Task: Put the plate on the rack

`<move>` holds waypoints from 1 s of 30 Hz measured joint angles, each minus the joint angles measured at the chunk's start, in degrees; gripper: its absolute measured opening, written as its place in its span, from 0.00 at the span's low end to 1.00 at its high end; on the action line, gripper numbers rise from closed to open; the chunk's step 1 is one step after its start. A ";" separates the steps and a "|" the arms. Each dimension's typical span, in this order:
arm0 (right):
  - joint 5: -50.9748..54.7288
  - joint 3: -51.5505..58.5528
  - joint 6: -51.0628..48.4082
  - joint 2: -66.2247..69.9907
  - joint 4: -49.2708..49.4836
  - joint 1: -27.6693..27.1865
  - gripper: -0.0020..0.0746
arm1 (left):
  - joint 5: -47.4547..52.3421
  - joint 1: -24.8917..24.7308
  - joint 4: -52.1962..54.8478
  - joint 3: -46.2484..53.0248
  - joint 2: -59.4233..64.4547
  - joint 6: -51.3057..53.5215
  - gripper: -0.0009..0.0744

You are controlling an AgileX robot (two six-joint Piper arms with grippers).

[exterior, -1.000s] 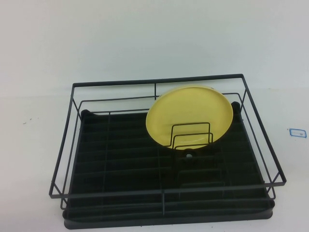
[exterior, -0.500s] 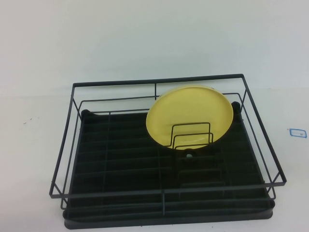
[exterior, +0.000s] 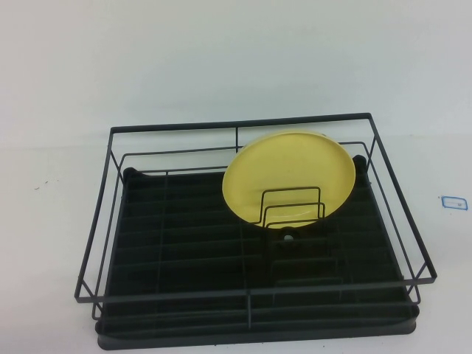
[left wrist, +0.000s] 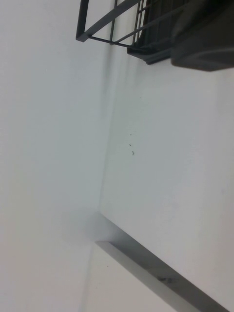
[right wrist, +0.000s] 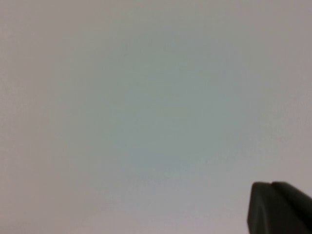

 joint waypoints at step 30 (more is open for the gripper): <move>4.13 5.03 -89.33 -1.46 92.87 -5.23 0.02 | 0.12 0.00 0.00 0.00 0.00 -0.15 0.01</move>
